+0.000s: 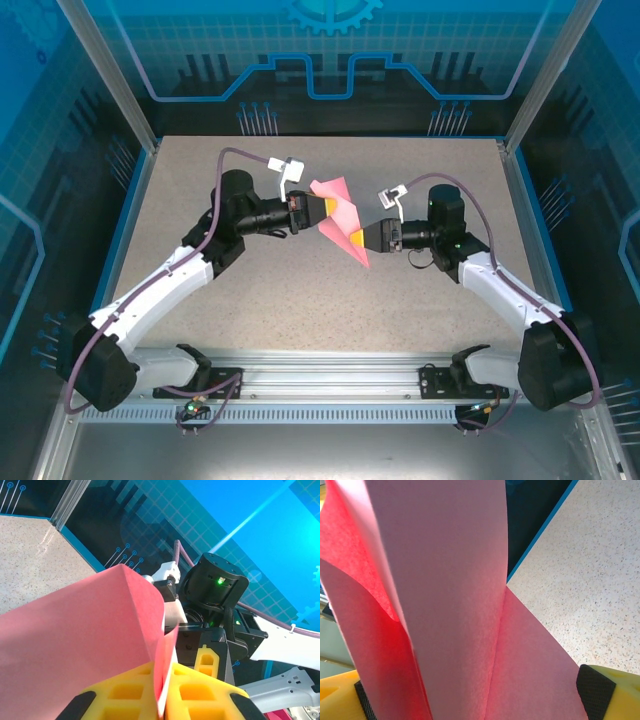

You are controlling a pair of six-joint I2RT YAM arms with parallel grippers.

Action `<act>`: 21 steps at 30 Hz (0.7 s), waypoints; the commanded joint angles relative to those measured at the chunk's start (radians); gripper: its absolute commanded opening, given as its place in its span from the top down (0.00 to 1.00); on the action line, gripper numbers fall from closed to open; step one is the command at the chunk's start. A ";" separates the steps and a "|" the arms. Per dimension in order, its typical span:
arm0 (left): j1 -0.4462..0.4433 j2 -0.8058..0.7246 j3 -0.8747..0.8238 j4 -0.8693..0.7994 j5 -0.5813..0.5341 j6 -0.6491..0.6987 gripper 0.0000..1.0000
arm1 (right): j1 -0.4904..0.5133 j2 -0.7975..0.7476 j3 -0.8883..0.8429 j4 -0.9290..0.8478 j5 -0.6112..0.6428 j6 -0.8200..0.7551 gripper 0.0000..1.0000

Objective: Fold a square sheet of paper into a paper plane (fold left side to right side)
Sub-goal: Turn over the paper at the center of the table.

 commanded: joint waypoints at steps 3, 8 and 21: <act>-0.009 0.014 0.019 -0.016 0.018 0.034 0.88 | 0.015 -0.021 0.029 -0.052 -0.010 -0.027 0.21; -0.013 0.038 0.016 -0.033 0.017 0.034 0.87 | 0.009 -0.034 0.044 -0.110 0.012 -0.067 0.41; -0.015 0.063 0.008 -0.060 0.015 0.040 0.86 | -0.013 -0.031 0.045 -0.159 0.035 -0.093 0.72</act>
